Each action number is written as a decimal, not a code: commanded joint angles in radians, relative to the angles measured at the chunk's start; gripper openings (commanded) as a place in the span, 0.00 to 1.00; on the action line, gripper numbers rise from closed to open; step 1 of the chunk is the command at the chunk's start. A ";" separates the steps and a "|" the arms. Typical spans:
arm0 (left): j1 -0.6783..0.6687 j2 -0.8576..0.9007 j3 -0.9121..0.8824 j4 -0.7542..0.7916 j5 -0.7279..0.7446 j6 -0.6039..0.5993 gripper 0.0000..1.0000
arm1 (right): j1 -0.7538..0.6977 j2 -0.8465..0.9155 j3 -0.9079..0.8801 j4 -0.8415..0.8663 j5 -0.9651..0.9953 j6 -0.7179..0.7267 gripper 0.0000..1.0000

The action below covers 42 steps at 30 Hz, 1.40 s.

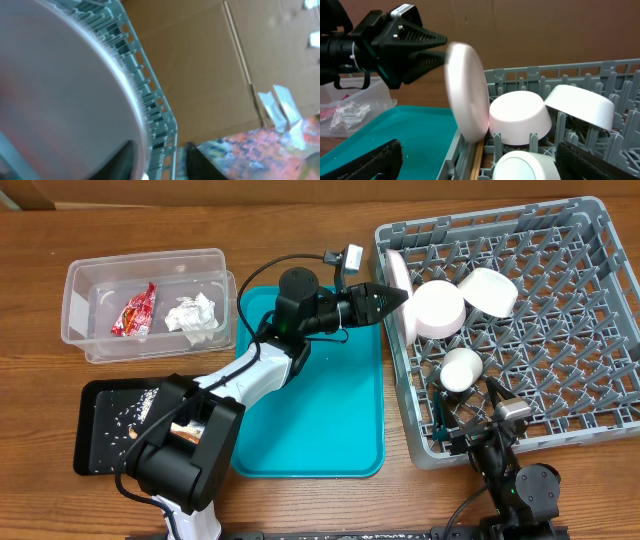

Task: Sort waste into correct bins and load items into the dishwasher

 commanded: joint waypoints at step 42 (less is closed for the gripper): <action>0.040 -1.131 0.335 -2.074 -0.900 0.882 1.00 | -0.003 -0.010 -0.010 0.006 -0.001 0.005 1.00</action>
